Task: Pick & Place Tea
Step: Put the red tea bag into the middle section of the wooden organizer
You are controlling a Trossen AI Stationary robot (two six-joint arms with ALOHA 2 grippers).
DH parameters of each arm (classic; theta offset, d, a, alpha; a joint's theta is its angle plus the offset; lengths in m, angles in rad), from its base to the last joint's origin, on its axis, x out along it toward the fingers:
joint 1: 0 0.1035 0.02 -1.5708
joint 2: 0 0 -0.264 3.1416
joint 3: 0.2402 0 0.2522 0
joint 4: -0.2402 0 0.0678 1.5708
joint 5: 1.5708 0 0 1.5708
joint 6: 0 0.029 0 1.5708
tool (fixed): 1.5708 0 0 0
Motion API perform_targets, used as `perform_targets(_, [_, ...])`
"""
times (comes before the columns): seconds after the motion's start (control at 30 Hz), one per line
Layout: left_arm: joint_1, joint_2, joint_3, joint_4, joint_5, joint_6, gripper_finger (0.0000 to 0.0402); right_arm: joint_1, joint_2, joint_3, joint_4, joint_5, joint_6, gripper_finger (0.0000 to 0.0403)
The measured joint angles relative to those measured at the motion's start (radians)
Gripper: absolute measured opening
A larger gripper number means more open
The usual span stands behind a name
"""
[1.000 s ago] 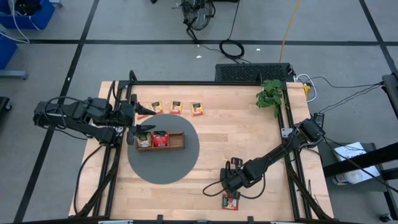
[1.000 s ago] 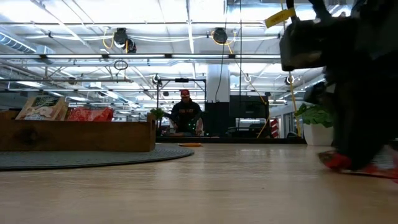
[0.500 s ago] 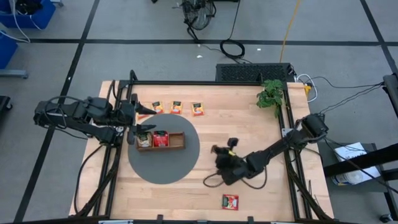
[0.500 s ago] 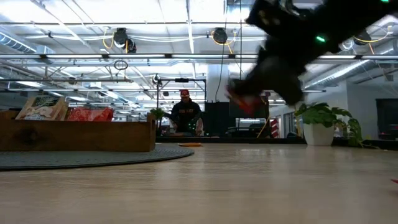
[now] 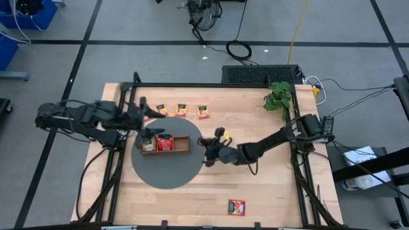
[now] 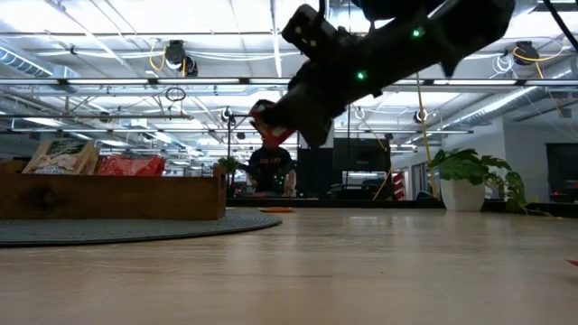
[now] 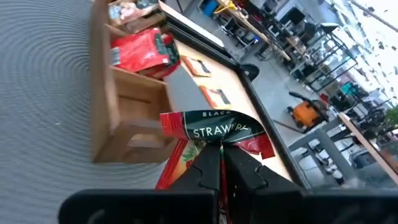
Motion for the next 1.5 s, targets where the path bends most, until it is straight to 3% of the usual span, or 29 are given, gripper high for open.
perform_targets(0.4, [0.007, 0.372, 0.0, 0.025, -0.004, -0.175, 0.0248, -0.052, -0.004, 0.0, 0.155, -0.063, -0.171, 0.0])
perform_targets(0.53, [0.036, 0.453, 0.0, 0.022, -0.007, -0.317, 0.0248, -0.052, -0.004, 0.0, 0.174, -0.064, -0.19, 0.0])
perform_targets(0.7, [0.073, 0.529, 0.0, 0.028, -0.009, -0.481, 0.0248, -0.051, -0.004, 0.001, 0.189, -0.064, -0.194, 0.0])
perform_targets(1.13, [0.093, 0.59, 0.0, 0.116, -0.01, -0.469, 0.0244, -0.05, -0.005, 0.002, 0.18, -0.065, -0.19, 0.0])
perform_targets(1.3, [0.093, 0.588, 0.0, 0.115, -0.008, -0.453, 0.0196, -0.05, -0.005, 0.002, 0.175, -0.065, -0.189, 0.0])
perform_targets(1.5, [0.11, 0.588, 0.0, 0.108, 0.042, -0.445, 0.0082, -0.05, -0.005, 0.002, 0.174, -0.065, -0.19, 0.0])
